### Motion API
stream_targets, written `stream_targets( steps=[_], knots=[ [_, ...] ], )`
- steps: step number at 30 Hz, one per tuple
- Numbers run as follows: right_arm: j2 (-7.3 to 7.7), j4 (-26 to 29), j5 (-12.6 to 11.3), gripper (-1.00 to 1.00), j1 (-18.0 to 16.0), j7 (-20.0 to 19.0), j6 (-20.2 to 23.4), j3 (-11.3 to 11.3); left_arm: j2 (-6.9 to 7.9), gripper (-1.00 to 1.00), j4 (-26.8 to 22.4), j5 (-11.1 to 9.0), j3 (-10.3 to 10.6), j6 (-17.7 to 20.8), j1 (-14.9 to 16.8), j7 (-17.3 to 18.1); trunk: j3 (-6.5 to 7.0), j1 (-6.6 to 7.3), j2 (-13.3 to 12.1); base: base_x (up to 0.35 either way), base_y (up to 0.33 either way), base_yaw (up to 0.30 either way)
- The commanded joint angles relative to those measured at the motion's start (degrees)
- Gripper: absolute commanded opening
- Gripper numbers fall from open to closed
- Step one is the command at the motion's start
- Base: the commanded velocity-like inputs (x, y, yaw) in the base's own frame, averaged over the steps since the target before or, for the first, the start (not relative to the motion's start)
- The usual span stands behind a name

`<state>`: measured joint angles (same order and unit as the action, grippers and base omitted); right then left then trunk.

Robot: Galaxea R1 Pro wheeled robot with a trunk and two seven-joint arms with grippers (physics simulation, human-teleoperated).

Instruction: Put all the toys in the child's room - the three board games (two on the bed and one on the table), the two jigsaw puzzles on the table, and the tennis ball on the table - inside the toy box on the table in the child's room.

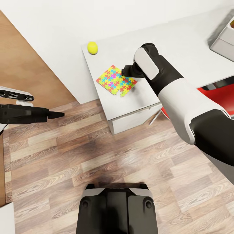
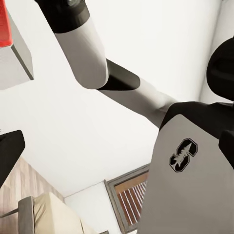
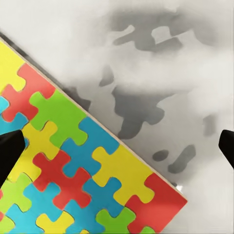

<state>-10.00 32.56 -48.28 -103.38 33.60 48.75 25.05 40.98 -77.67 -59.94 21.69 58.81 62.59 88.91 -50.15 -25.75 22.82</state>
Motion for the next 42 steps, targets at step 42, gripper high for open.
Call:
stream_targets(
  steps=[42],
  knots=[
    [0.00,-0.37,-0.70,1.00,0.02,3.23,-0.33,-2.73,0.07,1.00,1.36,0.06,0.37,0.60,0.08,0.21,-0.07,-0.03,0.10,-0.003,0.069,0.000]
  ],
)
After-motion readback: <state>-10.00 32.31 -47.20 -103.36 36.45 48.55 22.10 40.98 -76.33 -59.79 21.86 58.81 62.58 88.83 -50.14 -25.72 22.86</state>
